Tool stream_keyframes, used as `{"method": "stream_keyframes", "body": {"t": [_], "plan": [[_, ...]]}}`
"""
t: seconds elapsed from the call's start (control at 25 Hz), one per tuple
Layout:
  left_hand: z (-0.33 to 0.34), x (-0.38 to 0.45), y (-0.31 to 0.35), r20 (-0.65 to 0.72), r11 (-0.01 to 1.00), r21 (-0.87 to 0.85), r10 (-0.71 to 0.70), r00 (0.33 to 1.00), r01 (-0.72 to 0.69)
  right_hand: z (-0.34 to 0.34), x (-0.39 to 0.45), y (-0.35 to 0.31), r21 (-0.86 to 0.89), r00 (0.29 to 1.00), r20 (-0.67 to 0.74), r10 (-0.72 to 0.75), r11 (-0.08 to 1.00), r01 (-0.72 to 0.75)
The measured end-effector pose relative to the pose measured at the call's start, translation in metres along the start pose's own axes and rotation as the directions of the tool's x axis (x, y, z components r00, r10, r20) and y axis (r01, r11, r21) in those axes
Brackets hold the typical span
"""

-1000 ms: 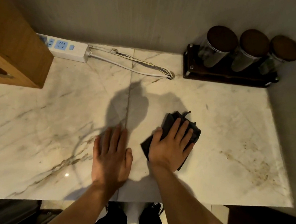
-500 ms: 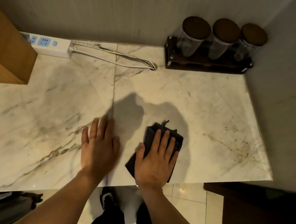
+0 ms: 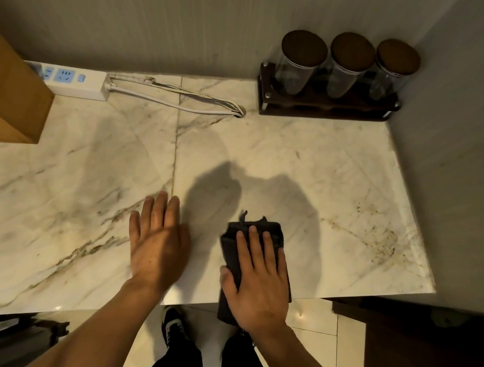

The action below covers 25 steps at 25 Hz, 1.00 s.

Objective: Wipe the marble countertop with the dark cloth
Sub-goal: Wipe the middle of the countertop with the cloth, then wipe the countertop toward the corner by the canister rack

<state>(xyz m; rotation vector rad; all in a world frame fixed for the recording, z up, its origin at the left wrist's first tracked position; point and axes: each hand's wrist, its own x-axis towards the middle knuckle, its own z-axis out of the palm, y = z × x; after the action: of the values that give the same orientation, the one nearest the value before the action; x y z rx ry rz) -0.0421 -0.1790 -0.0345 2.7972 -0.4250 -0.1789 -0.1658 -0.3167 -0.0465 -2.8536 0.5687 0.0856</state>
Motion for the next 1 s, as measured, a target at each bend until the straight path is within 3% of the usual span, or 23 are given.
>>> {"method": "stream_keyframes", "body": {"t": [0.16,0.4,0.68,1.0], "plan": [[0.004,0.002,0.007,-0.027,1.0,-0.019,0.002,1.0,-0.003,-0.012,0.004,0.031,-0.005,0.97,0.063,-0.236,0.972,0.237],[0.016,0.01,0.024,-0.039,0.995,-0.03,-0.101,0.994,0.099,-0.028,0.028,0.063,-0.035,0.856,0.185,-0.483,0.867,0.496],[0.027,0.011,0.025,-0.054,0.986,0.127,-0.101,0.993,0.107,-0.032,0.067,0.082,-0.032,0.749,0.258,-0.611,0.769,0.638],[0.032,0.013,0.026,-0.045,0.983,0.123,-0.131,0.99,0.135,-0.036,0.121,0.088,-0.018,0.72,0.238,-0.652,0.738,0.674]]}}
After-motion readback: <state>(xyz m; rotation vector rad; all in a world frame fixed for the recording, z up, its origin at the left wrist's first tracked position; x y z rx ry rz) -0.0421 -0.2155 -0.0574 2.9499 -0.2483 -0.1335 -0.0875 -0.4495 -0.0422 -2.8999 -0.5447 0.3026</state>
